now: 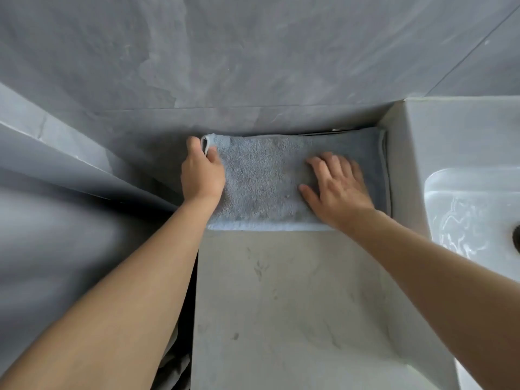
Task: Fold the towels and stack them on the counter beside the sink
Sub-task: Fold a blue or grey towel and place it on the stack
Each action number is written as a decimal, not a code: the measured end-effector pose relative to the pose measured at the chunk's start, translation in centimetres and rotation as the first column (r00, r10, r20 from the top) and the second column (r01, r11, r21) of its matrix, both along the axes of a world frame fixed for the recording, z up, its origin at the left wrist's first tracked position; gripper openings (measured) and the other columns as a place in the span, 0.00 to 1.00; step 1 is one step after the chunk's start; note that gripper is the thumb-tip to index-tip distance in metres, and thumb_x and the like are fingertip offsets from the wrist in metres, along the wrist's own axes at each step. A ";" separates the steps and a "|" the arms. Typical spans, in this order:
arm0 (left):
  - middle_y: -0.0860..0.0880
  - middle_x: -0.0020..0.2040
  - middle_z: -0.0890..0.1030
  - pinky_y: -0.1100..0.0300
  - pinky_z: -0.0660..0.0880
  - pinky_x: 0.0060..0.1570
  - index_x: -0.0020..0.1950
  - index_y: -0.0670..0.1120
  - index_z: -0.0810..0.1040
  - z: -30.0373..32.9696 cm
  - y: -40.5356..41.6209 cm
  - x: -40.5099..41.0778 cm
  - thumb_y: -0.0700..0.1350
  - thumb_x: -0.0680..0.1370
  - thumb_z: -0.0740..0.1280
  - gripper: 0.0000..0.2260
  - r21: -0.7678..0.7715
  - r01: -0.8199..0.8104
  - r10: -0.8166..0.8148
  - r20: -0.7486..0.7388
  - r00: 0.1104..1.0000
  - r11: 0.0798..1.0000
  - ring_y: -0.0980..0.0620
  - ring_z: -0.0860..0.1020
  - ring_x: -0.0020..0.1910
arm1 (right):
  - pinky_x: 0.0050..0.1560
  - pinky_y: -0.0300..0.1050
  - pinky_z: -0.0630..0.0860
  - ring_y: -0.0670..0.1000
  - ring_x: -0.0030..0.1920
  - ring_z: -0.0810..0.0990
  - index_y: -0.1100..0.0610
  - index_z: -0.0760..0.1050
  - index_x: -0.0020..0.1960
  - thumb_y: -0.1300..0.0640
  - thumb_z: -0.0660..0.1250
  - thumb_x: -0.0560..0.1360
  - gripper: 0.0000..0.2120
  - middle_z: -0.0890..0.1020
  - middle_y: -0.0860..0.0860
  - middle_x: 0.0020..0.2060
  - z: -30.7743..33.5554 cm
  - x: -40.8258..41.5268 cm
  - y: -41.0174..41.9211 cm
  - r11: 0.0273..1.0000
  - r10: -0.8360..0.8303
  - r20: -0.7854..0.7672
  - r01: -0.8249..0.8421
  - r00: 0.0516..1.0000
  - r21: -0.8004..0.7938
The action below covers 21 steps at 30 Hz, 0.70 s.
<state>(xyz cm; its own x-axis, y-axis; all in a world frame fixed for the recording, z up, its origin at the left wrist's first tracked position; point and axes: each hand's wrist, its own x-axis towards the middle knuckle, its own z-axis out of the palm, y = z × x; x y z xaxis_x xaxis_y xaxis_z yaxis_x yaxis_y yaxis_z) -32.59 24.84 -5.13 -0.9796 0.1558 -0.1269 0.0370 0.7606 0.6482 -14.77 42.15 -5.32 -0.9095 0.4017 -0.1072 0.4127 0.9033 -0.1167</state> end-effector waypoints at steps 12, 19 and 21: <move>0.37 0.52 0.80 0.49 0.70 0.42 0.56 0.41 0.69 -1.3 1.0 0.0 0.57 0.81 0.62 0.19 -0.191 0.102 -0.116 -0.066 0.991 0.976 0.33 0.78 0.51 | 0.75 0.61 0.38 0.57 0.78 0.46 0.46 0.56 0.78 0.32 0.51 0.74 0.35 0.52 0.50 0.79 -3.6 0.7 2.8 0.994 -0.112 -0.114 0.112 0.987 -0.001; 0.47 0.45 0.82 0.54 0.72 0.40 0.49 0.44 0.77 0.3 -0.5 -1.0 0.55 0.76 0.67 0.14 -0.037 0.009 -0.002 0.195 0.981 0.999 0.42 0.81 0.47 | 0.74 0.65 0.45 0.60 0.78 0.49 0.46 0.55 0.78 0.33 0.50 0.74 0.35 0.52 0.52 0.79 -4.2 0.5 2.6 0.991 -0.120 -0.088 0.125 0.989 0.052; 0.48 0.41 0.85 0.54 0.79 0.42 0.45 0.47 0.82 1.4 -2.4 -0.5 0.54 0.73 0.71 0.11 0.114 -0.038 -0.018 0.450 0.893 0.993 0.45 0.84 0.43 | 0.74 0.66 0.46 0.61 0.77 0.50 0.47 0.55 0.78 0.34 0.50 0.74 0.35 0.53 0.53 0.79 -4.2 0.4 2.6 0.990 -0.121 -0.084 0.127 0.989 0.063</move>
